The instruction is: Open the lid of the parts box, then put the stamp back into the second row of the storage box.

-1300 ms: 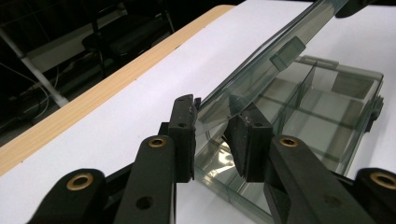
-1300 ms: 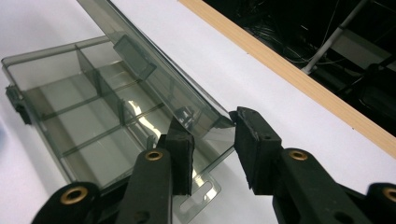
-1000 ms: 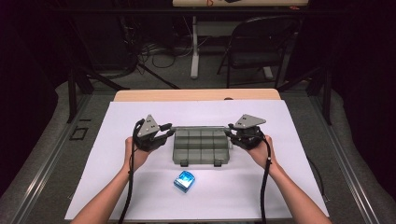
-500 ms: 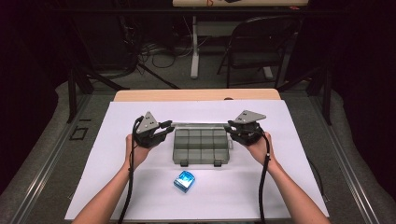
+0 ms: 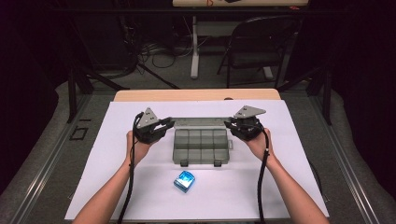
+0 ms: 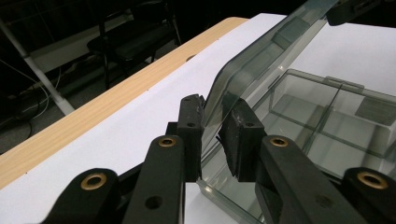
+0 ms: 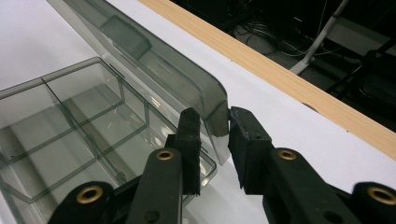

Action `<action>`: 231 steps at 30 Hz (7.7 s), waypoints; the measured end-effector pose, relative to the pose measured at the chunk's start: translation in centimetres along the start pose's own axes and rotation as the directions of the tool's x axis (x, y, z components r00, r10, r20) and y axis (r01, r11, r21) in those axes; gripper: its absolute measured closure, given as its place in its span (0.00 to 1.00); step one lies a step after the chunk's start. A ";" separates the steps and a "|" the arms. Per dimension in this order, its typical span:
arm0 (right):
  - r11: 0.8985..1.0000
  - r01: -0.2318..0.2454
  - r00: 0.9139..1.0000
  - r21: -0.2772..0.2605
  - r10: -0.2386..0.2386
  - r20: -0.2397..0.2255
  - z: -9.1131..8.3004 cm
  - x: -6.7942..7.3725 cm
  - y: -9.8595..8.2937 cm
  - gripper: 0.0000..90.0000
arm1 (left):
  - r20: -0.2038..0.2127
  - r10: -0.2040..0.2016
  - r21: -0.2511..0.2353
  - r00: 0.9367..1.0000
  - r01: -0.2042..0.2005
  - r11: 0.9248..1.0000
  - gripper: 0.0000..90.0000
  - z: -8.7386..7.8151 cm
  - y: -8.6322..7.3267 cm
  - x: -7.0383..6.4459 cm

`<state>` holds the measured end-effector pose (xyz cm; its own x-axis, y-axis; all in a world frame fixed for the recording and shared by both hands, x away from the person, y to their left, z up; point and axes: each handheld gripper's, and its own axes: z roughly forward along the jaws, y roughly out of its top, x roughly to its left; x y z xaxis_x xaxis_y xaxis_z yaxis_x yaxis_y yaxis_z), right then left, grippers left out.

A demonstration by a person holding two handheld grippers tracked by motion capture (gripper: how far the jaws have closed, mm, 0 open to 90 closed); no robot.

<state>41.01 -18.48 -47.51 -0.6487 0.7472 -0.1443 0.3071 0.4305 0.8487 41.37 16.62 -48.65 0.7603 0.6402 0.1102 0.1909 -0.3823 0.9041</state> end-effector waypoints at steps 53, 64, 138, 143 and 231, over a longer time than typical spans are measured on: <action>0.996 -0.071 0.996 0.056 0.068 0.057 3.5 -2.0 0.3 0.88 | -0.061 -0.115 0.025 0.991 0.117 0.993 0.90 4.2 -0.8 2.6; 0.992 -0.089 0.995 0.091 0.083 0.060 4.4 -2.2 -0.3 0.88 | -0.069 -0.126 0.065 0.990 0.130 0.989 0.89 5.0 -1.2 2.7; 0.978 -0.083 0.992 0.193 0.100 -0.076 -3.6 2.0 -7.9 0.00 | -0.141 -0.097 0.342 0.985 0.140 0.929 0.00 -5.6 -6.0 -3.0; 0.979 -0.080 0.993 0.185 0.096 -0.075 -4.3 2.1 -8.1 0.00 | -0.137 -0.101 0.332 0.985 0.142 0.933 0.00 -6.0 -5.9 -3.5; 0.990 0.006 0.993 0.144 0.011 -0.117 -5.2 4.0 -7.4 0.00 | -0.032 -0.125 0.495 0.992 0.124 0.860 0.00 -6.2 -2.0 -9.3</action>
<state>32.44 -21.31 -51.75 -0.7224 0.6875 -0.0738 0.4007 0.5032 0.7657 30.11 15.58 -48.93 0.7099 0.7042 0.0099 0.5661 -0.5790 0.5868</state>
